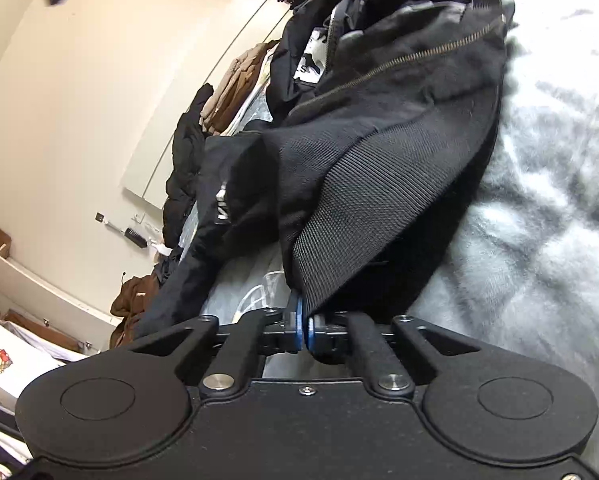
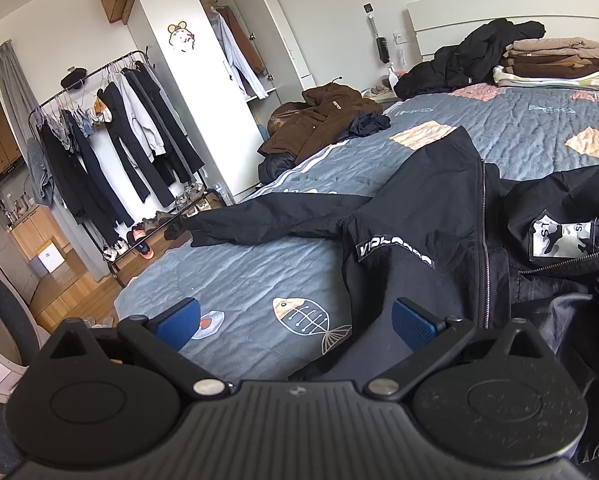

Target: Fold clothes

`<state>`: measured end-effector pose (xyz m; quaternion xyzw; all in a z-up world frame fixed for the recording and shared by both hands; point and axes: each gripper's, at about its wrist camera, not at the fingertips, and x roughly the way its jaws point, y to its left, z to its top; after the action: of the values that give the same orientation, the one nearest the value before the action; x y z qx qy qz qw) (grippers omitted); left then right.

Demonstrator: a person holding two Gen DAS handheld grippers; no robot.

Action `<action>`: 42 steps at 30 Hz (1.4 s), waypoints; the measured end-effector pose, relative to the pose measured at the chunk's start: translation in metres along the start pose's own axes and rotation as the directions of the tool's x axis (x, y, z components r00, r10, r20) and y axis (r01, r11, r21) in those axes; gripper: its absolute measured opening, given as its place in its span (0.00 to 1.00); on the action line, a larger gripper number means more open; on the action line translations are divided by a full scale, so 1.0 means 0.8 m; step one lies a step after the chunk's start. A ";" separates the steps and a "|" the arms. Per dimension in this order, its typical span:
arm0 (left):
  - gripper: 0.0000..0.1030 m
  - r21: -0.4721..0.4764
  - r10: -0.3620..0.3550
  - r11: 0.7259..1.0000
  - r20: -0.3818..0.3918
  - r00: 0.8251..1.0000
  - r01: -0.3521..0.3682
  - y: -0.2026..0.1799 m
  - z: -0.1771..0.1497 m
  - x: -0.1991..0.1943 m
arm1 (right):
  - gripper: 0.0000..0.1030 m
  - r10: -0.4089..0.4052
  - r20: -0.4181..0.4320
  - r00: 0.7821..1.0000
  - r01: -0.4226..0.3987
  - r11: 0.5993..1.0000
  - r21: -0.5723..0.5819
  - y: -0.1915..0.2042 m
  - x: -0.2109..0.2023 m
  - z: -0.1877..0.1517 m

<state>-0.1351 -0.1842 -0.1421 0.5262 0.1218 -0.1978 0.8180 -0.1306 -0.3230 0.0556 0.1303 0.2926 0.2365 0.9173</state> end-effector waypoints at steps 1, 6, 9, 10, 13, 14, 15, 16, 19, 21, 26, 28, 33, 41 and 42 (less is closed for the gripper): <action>0.02 -0.001 -0.002 1.000 0.002 1.000 0.002 0.008 -0.001 -0.010 | 0.99 -0.002 0.000 1.000 0.002 1.000 -0.002 0.000 -0.001 0.000; 0.02 -0.013 -0.086 0.996 -0.032 0.996 0.086 0.036 0.004 -0.061 | 0.99 -0.020 -0.027 0.999 0.020 0.999 -0.025 -0.003 0.001 0.000; 0.02 -0.007 -0.138 0.990 -0.076 0.987 0.138 0.022 0.004 -0.072 | 0.99 -0.044 -0.066 0.997 0.040 0.997 -0.063 0.000 0.008 -0.003; 0.02 0.002 -0.149 0.989 -0.095 0.984 0.150 0.013 0.003 -0.072 | 0.99 -0.056 -0.082 0.995 0.050 0.996 -0.073 0.002 0.012 -0.005; 0.07 0.000 -0.157 0.987 -0.134 0.979 0.158 -0.004 -0.003 -0.064 | 0.99 -0.083 -0.123 0.989 0.072 0.993 -0.094 0.006 0.022 -0.010; 0.08 -0.007 -0.155 0.988 -0.135 0.979 0.155 -0.004 -0.004 -0.064 | 0.99 -0.085 -0.129 0.988 0.073 0.993 -0.098 0.008 0.023 -0.011; 0.08 -0.014 -0.154 0.988 -0.134 0.979 0.153 -0.002 -0.005 -0.066 | 0.99 -0.088 -0.132 0.987 0.074 0.992 -0.103 0.009 0.024 -0.012; 0.11 -0.022 -0.157 0.988 -0.131 0.979 0.156 0.002 -0.005 -0.071 | 0.99 -0.090 -0.133 0.987 0.075 0.991 -0.108 0.009 0.024 -0.013; 0.35 -0.053 -0.188 0.982 -0.112 0.976 0.183 0.019 -0.001 -0.092 | 0.99 -0.087 -0.123 0.989 0.074 0.992 -0.105 0.005 0.020 -0.011; 0.50 -0.081 -0.220 0.973 -0.071 0.973 0.214 0.030 0.001 -0.108 | 0.99 -0.090 -0.113 0.990 0.079 0.993 -0.093 0.000 0.018 -0.008; 0.51 -0.250 -0.253 0.935 0.026 0.967 0.251 0.067 0.013 -0.117 | 0.99 -0.107 -0.085 0.991 0.101 0.993 -0.064 -0.007 0.017 -0.005; 0.51 -0.375 -0.249 0.892 0.058 0.967 0.253 0.090 0.018 -0.108 | 0.99 -0.113 -0.069 0.991 0.109 0.992 -0.064 -0.008 0.016 -0.005; 0.60 -0.589 -0.228 0.761 0.150 0.962 0.272 0.138 0.036 -0.075 | 0.99 -0.143 -0.020 0.989 0.142 0.988 -0.057 -0.017 0.004 -0.002; 0.83 -0.690 -0.218 0.653 0.224 0.950 0.312 0.158 0.085 -0.006 | 0.99 -0.239 0.042 0.970 0.238 0.971 0.012 -0.045 -0.009 -0.002; 0.83 -0.704 -0.215 0.637 0.231 0.949 0.316 0.160 0.089 0.003 | 0.99 -0.254 0.045 0.966 0.254 0.967 0.016 -0.050 -0.010 -0.003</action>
<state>-0.0759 -0.2023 -0.0097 0.1172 0.2148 -0.2831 0.9274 -0.1236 -0.3610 0.0429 0.1018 0.2867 0.1126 0.9459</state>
